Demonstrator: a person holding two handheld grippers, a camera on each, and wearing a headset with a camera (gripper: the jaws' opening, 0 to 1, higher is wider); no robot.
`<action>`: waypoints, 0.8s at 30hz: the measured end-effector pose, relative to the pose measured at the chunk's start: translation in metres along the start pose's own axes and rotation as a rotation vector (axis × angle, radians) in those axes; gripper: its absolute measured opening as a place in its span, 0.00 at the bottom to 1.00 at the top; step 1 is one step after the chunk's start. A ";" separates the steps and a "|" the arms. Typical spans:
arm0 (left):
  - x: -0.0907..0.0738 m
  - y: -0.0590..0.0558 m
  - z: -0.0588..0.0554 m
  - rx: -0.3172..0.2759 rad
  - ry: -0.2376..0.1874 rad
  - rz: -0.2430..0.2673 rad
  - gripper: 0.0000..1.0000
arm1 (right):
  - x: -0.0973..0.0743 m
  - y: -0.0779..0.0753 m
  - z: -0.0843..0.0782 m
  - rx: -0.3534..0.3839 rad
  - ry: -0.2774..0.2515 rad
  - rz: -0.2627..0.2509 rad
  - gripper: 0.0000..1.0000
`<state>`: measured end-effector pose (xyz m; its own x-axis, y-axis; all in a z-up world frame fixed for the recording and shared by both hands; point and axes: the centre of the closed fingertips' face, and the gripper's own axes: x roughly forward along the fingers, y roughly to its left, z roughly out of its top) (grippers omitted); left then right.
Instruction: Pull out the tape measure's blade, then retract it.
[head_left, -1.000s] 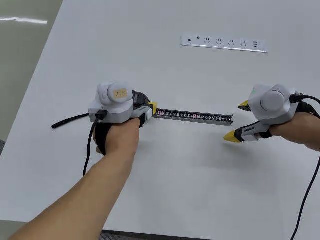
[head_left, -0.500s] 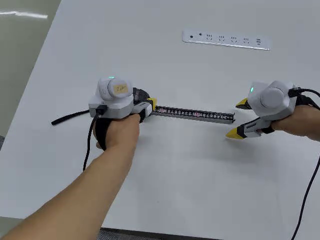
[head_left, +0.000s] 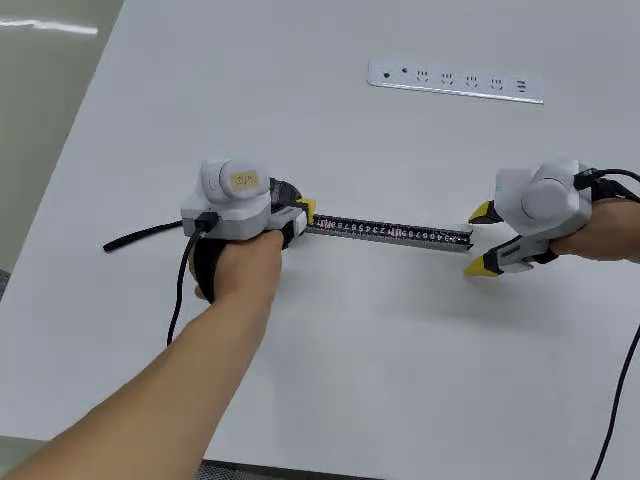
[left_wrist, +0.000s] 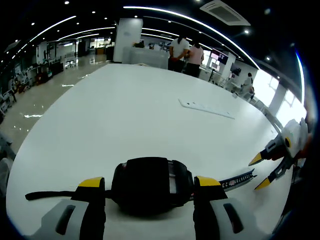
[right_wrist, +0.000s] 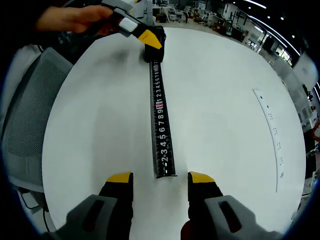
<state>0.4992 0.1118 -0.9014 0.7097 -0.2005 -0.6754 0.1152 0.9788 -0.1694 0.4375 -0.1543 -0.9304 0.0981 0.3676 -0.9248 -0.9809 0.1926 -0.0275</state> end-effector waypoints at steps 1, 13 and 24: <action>0.000 0.000 0.000 0.000 0.000 -0.001 0.68 | 0.000 0.000 0.000 -0.008 0.002 0.004 0.43; 0.002 -0.003 -0.001 0.003 0.002 -0.014 0.66 | 0.003 -0.003 0.004 -0.062 0.000 0.030 0.30; 0.003 -0.004 -0.001 0.010 -0.002 -0.023 0.65 | 0.005 -0.002 0.001 -0.075 0.009 0.058 0.21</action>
<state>0.5000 0.1073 -0.9036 0.7080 -0.2231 -0.6701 0.1386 0.9742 -0.1779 0.4397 -0.1518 -0.9347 0.0394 0.3680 -0.9290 -0.9947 0.1024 -0.0016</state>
